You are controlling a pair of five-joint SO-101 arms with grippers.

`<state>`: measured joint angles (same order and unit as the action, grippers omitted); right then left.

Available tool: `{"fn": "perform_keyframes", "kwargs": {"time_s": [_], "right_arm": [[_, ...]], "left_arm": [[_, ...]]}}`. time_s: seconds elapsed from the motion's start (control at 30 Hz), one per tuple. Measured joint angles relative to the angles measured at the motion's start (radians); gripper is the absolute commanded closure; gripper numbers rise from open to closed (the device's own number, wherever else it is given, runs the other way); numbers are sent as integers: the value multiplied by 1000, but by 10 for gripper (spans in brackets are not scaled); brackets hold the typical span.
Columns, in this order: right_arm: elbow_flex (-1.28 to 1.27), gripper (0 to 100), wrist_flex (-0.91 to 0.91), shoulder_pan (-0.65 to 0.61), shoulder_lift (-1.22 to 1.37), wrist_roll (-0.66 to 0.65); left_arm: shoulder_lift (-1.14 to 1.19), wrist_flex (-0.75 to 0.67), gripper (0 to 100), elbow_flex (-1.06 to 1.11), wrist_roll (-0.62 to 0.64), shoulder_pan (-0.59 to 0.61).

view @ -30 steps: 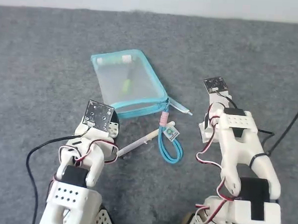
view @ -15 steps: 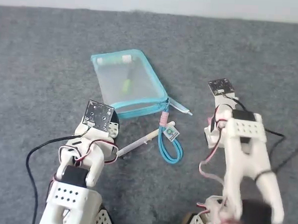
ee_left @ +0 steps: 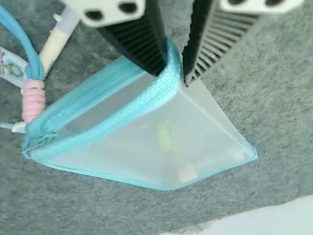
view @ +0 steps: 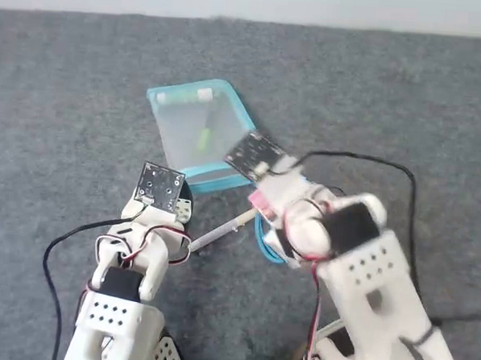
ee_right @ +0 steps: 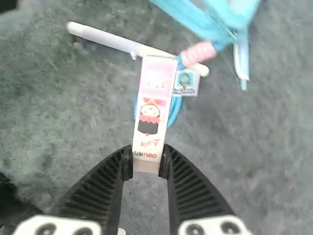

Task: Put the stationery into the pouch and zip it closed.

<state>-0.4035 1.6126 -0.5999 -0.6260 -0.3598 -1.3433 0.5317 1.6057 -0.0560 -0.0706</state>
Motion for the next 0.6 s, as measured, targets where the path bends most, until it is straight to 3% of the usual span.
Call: {"fn": "perform_keyframes", "kwargs": {"time_s": [0.6], "right_arm": [[534, 992, 0, -34, 758, 41]], "left_arm": [[0, 0, 989, 0, 0, 0]]}}
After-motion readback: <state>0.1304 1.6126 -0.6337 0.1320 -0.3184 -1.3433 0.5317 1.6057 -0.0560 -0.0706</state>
